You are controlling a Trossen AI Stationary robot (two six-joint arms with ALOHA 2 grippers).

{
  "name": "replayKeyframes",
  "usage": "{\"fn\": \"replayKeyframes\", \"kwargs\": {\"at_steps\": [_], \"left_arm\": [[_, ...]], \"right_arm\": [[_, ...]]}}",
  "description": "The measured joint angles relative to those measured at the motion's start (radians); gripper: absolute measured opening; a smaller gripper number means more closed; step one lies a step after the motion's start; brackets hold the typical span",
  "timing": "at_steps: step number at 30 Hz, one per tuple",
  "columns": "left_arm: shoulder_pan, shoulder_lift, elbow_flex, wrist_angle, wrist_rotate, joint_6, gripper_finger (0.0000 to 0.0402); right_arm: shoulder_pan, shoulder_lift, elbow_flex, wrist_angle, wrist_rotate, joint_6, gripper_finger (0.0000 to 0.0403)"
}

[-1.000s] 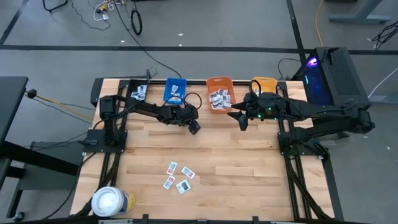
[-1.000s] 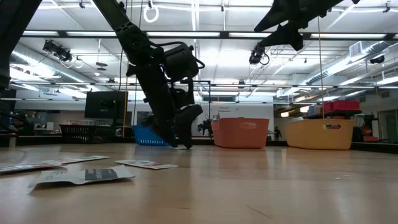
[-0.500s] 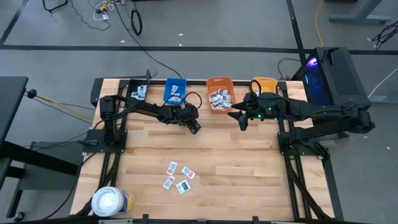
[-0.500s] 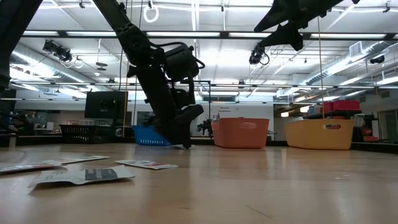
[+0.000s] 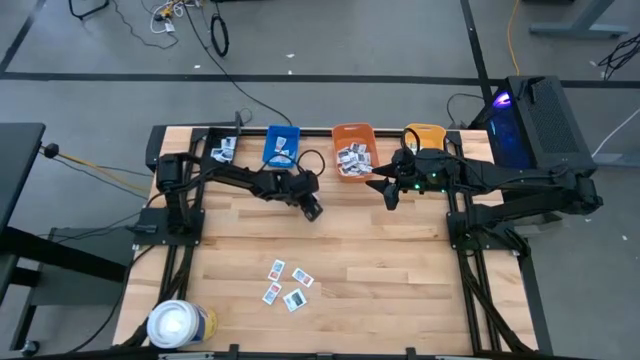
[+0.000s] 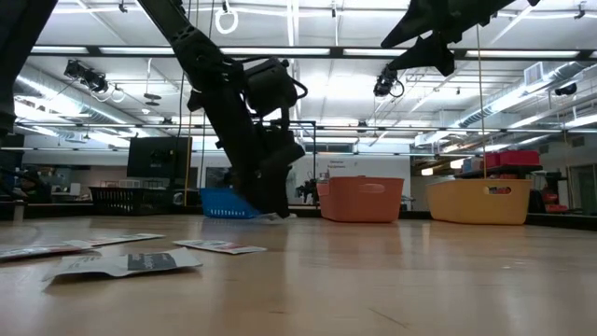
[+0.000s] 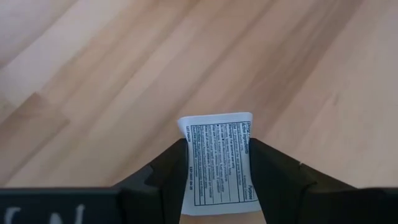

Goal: Pick & Place First Aid Supplies
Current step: Put the alcohol pad into the black bin

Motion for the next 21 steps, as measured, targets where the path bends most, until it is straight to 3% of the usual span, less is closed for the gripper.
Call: {"fn": "replayKeyframes", "kwargs": {"at_steps": [13, 21], "left_arm": [[0.001, -0.002, 0.003, 0.005, 0.088, 0.001, 0.0169], [0.001, -0.003, 0.076, -0.001, 0.116, 0.007, 0.0169]], "right_arm": [[0.0, 0.0, 0.0, 0.0, -0.008, 0.0, 0.0229], [0.0, 0.0, 0.0, 0.0, -0.008, 0.0, 0.0229]]}}
